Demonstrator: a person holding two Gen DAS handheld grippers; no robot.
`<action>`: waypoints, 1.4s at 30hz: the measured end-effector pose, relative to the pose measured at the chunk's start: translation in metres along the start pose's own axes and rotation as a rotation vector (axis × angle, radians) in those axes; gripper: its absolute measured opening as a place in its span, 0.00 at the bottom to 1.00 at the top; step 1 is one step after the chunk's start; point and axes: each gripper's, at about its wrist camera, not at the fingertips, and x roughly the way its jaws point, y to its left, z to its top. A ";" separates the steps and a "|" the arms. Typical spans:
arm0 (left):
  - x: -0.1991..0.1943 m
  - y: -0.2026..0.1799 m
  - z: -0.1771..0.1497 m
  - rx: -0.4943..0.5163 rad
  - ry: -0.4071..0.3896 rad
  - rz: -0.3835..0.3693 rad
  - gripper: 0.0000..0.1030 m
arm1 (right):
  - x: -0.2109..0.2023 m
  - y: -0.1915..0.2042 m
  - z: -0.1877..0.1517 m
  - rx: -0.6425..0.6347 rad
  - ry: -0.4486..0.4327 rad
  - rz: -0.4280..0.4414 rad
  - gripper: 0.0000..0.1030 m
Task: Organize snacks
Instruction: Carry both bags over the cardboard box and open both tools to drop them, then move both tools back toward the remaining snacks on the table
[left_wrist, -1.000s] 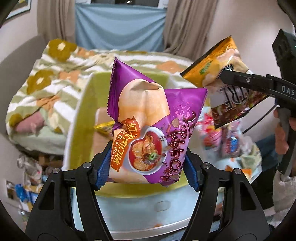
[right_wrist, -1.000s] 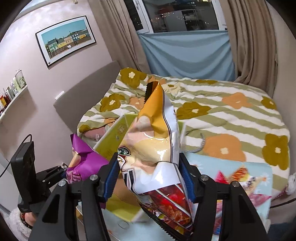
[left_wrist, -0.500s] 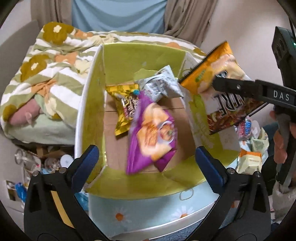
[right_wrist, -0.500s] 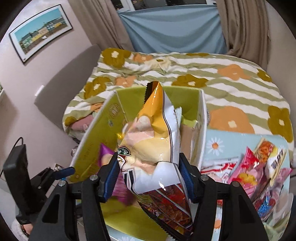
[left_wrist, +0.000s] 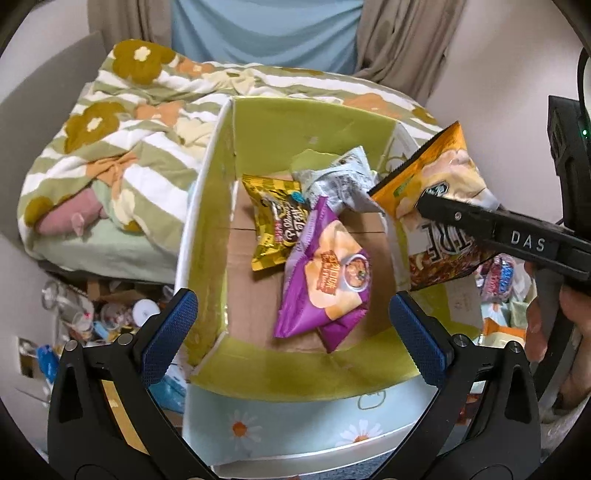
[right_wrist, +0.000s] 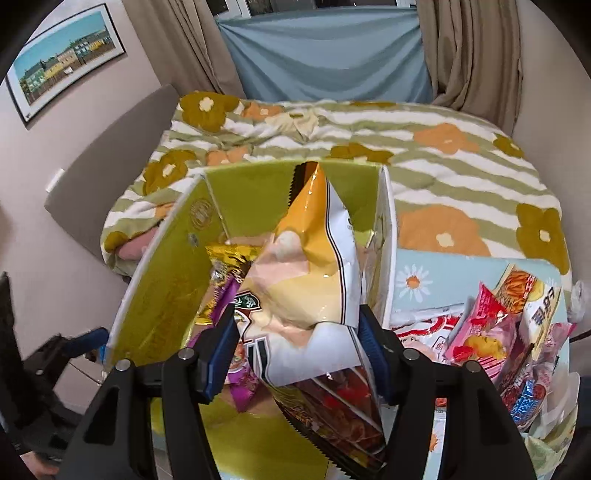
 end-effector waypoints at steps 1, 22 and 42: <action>0.000 0.001 0.000 -0.005 -0.001 0.005 1.00 | 0.003 0.000 0.000 0.005 0.005 0.011 0.57; -0.026 -0.021 0.000 -0.058 -0.030 -0.031 1.00 | -0.044 -0.018 -0.020 0.007 -0.058 0.053 1.00; -0.029 -0.199 -0.014 0.237 0.019 -0.248 1.00 | -0.195 -0.134 -0.074 0.118 -0.237 -0.241 1.00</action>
